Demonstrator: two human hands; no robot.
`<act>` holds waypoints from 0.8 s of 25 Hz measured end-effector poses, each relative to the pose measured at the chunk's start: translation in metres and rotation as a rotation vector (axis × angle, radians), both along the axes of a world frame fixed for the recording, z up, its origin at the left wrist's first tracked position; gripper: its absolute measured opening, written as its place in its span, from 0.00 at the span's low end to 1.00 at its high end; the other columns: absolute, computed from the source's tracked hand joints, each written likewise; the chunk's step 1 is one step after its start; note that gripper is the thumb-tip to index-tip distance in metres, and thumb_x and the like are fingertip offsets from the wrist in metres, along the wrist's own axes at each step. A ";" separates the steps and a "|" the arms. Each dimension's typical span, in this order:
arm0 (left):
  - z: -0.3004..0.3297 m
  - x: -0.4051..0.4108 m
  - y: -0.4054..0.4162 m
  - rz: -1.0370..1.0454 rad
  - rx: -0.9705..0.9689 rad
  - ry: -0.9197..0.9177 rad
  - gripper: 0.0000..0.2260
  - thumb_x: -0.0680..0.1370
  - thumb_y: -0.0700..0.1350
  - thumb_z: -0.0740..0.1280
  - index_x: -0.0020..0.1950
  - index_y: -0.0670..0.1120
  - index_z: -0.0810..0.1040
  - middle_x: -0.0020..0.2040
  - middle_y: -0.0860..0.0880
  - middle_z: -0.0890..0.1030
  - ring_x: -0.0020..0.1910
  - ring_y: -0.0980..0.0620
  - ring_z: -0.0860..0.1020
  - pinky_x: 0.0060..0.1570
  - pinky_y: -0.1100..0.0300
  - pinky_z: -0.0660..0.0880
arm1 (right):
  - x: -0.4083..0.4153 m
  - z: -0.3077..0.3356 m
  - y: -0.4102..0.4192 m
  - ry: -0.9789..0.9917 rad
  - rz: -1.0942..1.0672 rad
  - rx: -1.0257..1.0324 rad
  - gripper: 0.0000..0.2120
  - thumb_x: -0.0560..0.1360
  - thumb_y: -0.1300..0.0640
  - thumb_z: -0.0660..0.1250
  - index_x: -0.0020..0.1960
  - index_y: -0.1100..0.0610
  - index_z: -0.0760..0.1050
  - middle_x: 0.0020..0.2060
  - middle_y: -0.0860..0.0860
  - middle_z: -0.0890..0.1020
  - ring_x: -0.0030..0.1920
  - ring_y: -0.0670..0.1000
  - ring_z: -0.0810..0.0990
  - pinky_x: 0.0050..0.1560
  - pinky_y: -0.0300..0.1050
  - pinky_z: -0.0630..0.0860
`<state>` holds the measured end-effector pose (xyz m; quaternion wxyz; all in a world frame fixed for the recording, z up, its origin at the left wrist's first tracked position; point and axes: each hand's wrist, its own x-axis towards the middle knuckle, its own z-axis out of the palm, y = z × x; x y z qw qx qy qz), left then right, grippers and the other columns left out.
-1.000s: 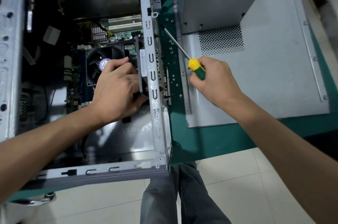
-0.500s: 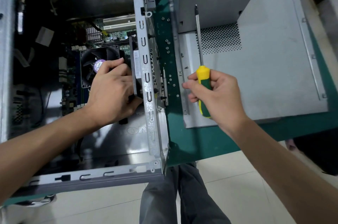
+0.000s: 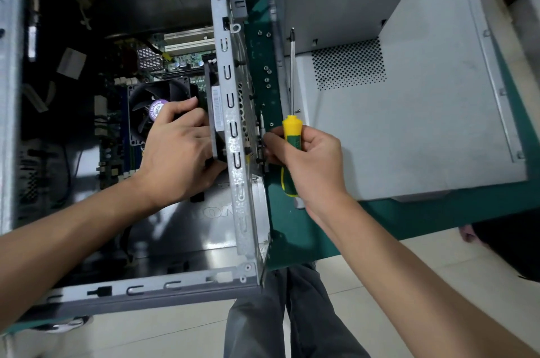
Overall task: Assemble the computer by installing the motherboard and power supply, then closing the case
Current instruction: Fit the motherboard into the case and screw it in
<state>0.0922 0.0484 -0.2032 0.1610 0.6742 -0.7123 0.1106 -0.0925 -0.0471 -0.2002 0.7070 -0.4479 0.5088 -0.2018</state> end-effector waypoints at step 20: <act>-0.005 0.002 0.000 -0.052 -0.071 -0.002 0.15 0.79 0.45 0.58 0.32 0.47 0.70 0.30 0.51 0.71 0.39 0.49 0.69 0.69 0.66 0.52 | 0.018 -0.005 0.020 0.099 -0.038 -0.005 0.09 0.76 0.53 0.71 0.44 0.59 0.81 0.39 0.60 0.83 0.35 0.51 0.78 0.44 0.58 0.80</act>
